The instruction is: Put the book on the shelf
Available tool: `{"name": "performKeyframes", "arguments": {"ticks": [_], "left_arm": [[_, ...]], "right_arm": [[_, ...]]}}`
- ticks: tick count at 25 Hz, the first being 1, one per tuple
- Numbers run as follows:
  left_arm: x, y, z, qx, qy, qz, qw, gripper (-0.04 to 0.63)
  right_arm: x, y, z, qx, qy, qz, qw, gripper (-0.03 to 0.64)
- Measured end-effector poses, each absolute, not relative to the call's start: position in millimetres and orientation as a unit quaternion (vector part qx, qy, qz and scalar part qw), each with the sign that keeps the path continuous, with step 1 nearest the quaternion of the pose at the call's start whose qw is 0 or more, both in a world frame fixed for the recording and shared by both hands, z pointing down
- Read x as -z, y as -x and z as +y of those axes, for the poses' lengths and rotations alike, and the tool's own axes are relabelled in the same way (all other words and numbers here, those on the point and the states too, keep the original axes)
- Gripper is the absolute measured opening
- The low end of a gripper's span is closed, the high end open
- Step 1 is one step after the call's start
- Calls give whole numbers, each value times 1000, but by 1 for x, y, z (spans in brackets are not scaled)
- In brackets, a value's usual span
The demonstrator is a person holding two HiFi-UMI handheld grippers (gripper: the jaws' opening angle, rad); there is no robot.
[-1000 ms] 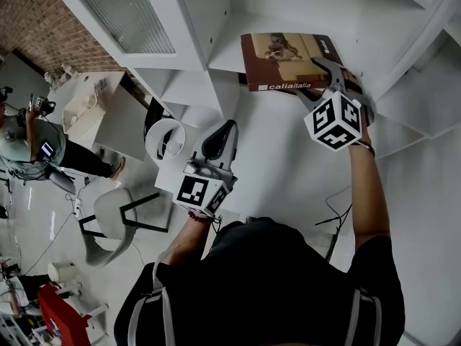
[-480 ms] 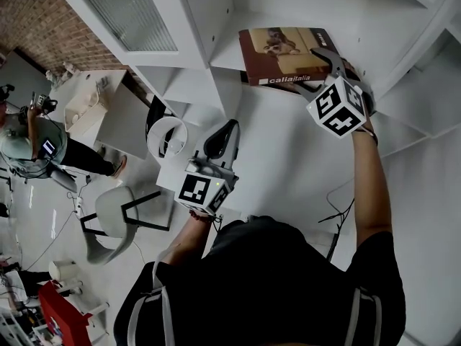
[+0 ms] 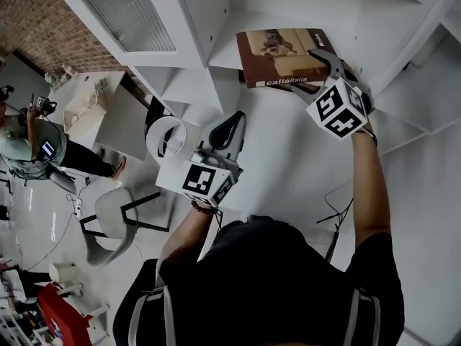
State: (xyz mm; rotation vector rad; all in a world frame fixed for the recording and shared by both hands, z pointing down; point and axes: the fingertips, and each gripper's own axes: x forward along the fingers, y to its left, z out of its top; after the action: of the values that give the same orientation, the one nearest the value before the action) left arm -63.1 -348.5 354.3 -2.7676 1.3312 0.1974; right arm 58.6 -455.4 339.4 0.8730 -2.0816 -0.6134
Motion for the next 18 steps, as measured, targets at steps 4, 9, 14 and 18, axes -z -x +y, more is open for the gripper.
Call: {"name": "performKeyframes", "arguments": {"ticks": [4,9,14,18], "left_arm": [[-336,43,-367,-77,905,415,48,29],[-343,33,-394,-66,906,418,21,29],[-345,32,-413,-59,904,423,20,28],[-349,31,-426,-50,903,426,20,29]], "right_arm": [[-340,-59,-454,242,-351,-817,389,334],[-337,-58,-448,236,-354,-825,371,334],[-334,-59,-439,238,-349,-829,366,334],[-328,-62,-429,241,-353,-834,348,333]]}}
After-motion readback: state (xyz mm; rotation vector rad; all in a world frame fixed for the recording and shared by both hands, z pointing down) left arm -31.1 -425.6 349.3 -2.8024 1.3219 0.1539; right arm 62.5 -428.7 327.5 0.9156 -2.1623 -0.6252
